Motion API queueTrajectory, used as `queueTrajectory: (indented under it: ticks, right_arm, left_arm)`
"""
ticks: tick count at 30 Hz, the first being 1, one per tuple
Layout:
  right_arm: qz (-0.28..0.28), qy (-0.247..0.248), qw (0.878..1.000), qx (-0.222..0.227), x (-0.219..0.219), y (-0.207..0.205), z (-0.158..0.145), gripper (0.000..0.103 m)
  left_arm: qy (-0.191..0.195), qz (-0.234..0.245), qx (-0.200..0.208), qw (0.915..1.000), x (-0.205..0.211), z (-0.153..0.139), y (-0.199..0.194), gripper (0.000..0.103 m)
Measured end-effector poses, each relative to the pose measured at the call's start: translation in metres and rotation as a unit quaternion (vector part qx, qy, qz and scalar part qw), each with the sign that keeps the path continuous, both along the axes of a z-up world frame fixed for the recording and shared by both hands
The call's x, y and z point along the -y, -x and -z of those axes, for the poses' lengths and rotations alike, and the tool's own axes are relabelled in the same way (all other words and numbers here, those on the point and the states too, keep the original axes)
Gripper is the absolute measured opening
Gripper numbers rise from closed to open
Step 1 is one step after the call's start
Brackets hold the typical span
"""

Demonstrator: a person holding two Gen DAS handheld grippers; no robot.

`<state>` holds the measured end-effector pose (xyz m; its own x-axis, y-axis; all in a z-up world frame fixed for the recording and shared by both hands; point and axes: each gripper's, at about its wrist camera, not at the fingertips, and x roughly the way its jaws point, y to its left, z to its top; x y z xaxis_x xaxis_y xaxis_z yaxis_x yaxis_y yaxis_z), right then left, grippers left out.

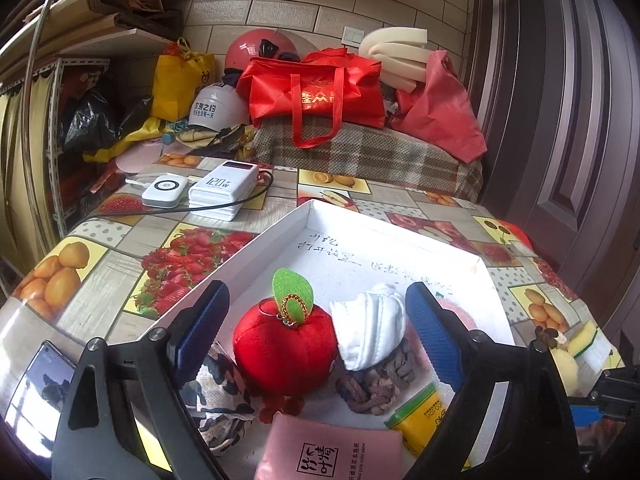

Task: Organize soft objects
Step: 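Lower and release the towel with the left tool while the right releases the foam block, then grasp the yellow sponge with the left tool while the right grasps another white foam block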

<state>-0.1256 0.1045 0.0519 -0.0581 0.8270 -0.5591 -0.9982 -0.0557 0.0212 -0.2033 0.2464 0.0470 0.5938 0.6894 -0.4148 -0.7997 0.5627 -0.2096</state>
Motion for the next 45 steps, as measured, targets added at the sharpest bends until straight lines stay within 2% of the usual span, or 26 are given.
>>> queueTrajectory:
  ticks: [1,4,8,11,14,18,21,24,28,29,30,32,36,39,42,45]
  right_arm:
    - [-0.007,0.008,1.000,0.017,0.001,0.008,0.002,0.026]
    - [-0.028,0.021,0.999,0.038,0.003,0.023,0.007,0.026]
    - [-0.034,0.035,0.998,0.037,0.001,0.025,0.009,0.026]
    - [-0.030,0.047,0.998,0.019,-0.010,0.016,0.011,0.026]
    - [-0.012,0.051,0.999,0.001,-0.032,0.000,0.010,0.026]
    - [0.030,0.059,0.998,0.000,-0.074,-0.021,0.011,0.026]
    - [0.066,0.084,0.994,-0.030,-0.098,-0.041,0.021,0.026]
    - [0.078,0.046,0.994,-0.060,-0.081,-0.046,0.013,0.026]
    - [0.075,0.004,0.997,-0.035,-0.041,-0.037,-0.003,0.027]
    - [0.078,-0.006,0.996,-0.032,-0.030,-0.036,-0.006,0.038]
    - [0.081,-0.017,0.996,-0.031,-0.018,-0.034,-0.008,0.063]
    - [0.093,-0.045,0.994,-0.024,0.004,-0.033,-0.011,0.094]
    - [0.138,-0.112,0.983,0.040,0.052,-0.031,-0.014,0.098]
    - [0.179,-0.139,0.971,0.074,0.083,-0.041,-0.017,0.103]
    - [0.224,-0.140,0.962,0.069,0.109,-0.065,-0.017,0.103]
    - [0.261,-0.127,0.957,0.026,0.136,-0.098,-0.008,0.103]
  left_arm:
    - [0.001,-0.004,0.000,1.0000,-0.001,0.000,0.001,0.102]
    - [0.004,-0.011,0.006,0.9999,-0.003,0.001,0.004,0.103]
    - [0.009,-0.015,0.009,0.9998,-0.005,0.002,0.007,0.103]
    - [0.009,-0.017,0.015,0.9997,-0.005,0.002,0.009,0.103]
    - [0.011,-0.018,0.019,0.9996,-0.006,0.002,0.011,0.103]
    - [0.016,-0.018,0.025,0.9994,-0.008,0.003,0.014,0.103]
    - [0.021,-0.016,0.029,0.9992,-0.009,0.004,0.015,0.103]
    - [0.024,-0.017,0.035,0.9989,-0.010,0.004,0.017,0.103]
    - [0.025,-0.016,0.035,0.9989,-0.009,0.004,0.017,0.103]
    - [0.023,-0.015,0.035,0.9990,-0.009,0.004,0.016,0.103]
    - [0.021,-0.013,0.034,0.9991,-0.007,0.004,0.016,0.103]
    - [0.016,-0.005,0.031,0.9994,-0.002,0.003,0.014,0.103]
    - [0.002,0.018,0.019,0.9997,0.016,0.001,0.005,0.103]
    - [-0.012,0.047,0.007,0.9988,0.035,-0.001,-0.005,0.103]
    - [-0.030,0.086,-0.007,0.9958,0.058,-0.002,-0.019,0.103]
    - [-0.057,0.130,-0.029,0.9895,0.085,-0.003,-0.036,0.103]
